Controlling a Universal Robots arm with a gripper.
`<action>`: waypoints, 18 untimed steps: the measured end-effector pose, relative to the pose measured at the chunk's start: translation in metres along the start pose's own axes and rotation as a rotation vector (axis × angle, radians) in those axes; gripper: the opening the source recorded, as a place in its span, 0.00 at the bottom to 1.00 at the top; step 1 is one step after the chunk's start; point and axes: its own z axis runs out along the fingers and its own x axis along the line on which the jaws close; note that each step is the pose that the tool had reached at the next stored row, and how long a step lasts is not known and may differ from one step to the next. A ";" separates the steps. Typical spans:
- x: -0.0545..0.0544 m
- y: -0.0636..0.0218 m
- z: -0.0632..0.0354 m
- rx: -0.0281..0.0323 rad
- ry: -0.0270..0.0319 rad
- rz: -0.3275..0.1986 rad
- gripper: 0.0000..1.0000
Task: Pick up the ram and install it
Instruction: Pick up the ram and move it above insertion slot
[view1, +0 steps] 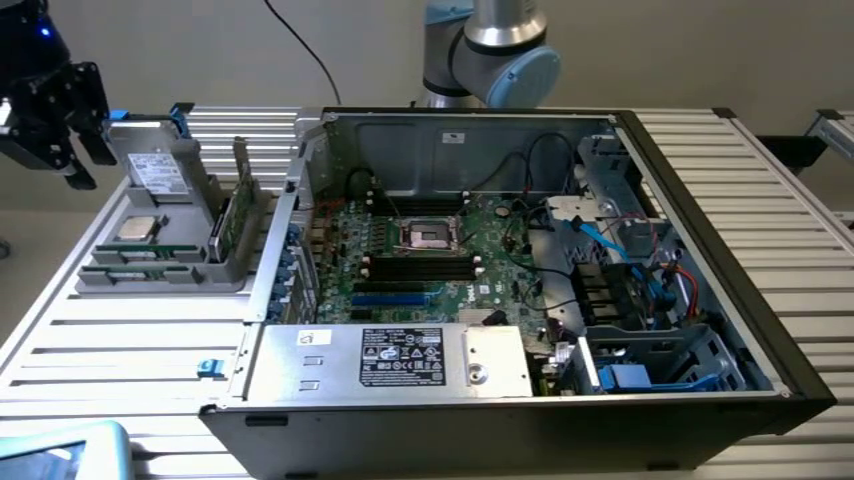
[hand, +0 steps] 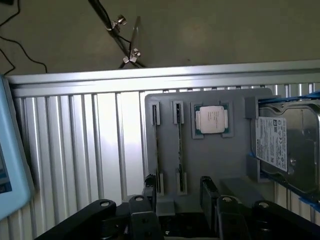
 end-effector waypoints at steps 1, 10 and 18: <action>0.000 -0.0001 0.0019 0.0001 -0.0001 -0.001 0.49; 0.005 -0.0014 0.0181 -0.0001 0.0003 -0.017 0.49; 0.009 -0.0038 0.0326 -0.0001 0.0004 -0.025 0.49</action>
